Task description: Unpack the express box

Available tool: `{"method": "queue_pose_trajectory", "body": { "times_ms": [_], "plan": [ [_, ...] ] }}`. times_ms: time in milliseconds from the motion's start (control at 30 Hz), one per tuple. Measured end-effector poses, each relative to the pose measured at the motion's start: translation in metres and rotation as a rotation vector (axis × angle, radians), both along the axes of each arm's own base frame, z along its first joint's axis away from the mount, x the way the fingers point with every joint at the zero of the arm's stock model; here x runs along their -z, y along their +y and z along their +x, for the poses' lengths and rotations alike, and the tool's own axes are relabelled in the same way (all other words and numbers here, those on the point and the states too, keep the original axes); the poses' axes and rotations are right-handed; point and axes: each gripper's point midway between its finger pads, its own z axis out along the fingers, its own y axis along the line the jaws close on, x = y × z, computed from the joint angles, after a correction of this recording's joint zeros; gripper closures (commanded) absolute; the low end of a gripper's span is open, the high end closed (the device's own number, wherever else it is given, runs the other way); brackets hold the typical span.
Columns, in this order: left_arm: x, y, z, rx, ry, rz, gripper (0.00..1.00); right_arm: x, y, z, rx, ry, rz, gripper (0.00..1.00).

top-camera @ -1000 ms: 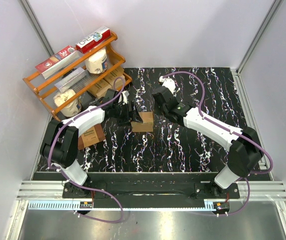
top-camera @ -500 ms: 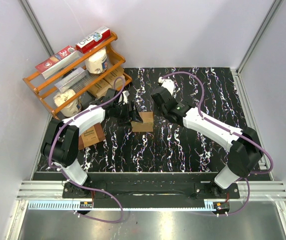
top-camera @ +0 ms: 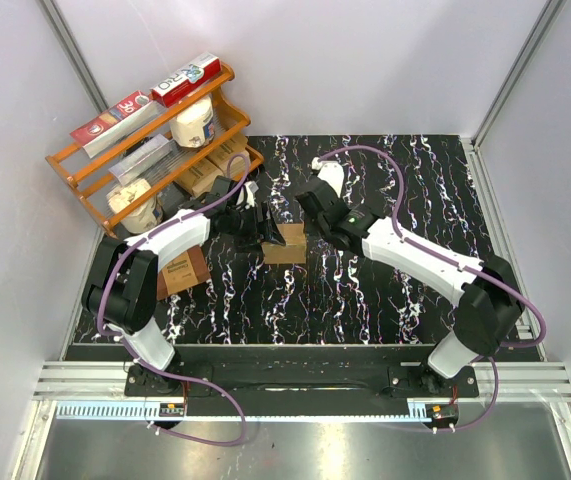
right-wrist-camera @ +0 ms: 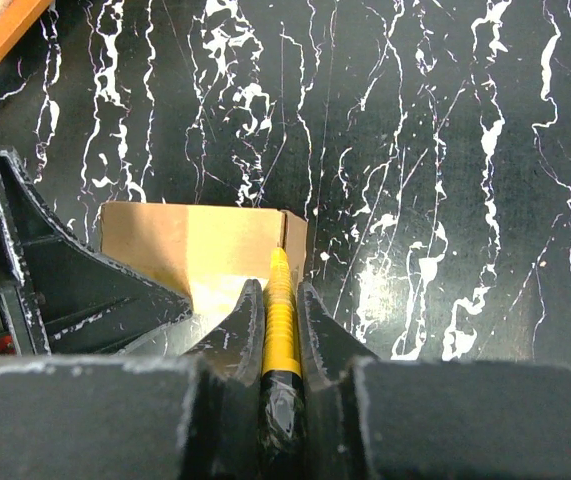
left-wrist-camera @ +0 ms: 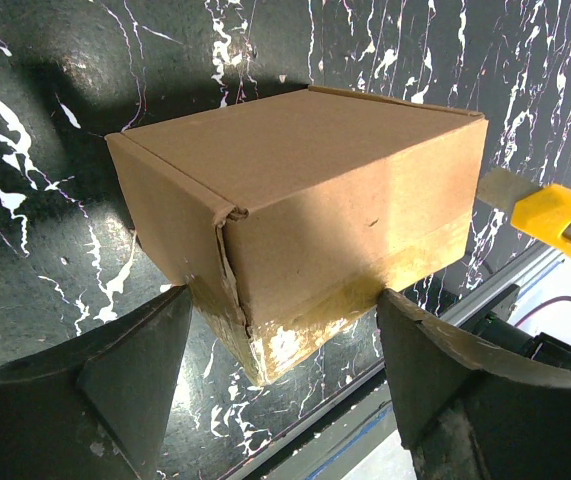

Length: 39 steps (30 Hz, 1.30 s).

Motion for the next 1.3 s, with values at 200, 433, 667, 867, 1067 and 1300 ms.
{"method": "queue_pose_trajectory", "body": {
  "times_ms": [200,433,667,867,1067,1300],
  "plan": [
    [0.0,0.0,0.0,0.0,0.0,0.0,0.24,-0.003,0.001,-0.004,-0.001,-0.004,-0.018,1.0],
    [0.0,0.0,0.0,0.0,0.0,0.0,0.24,-0.017,0.005,0.006,0.013,-0.04,-0.018,1.0],
    [0.0,0.0,0.0,-0.001,0.0,0.0,0.24,-0.005,0.006,0.009,0.017,-0.025,-0.044,1.0],
    [0.0,0.0,0.0,-0.002,0.002,-0.001,0.24,-0.005,0.005,0.009,0.026,-0.034,-0.051,1.0],
    [0.0,0.0,0.0,-0.003,0.002,-0.001,0.24,-0.006,0.005,0.01,0.028,-0.036,-0.052,1.0],
    [0.0,0.0,0.0,-0.003,0.002,-0.001,0.24,-0.007,0.0,0.012,0.052,-0.052,-0.068,1.0]
  ]
}}
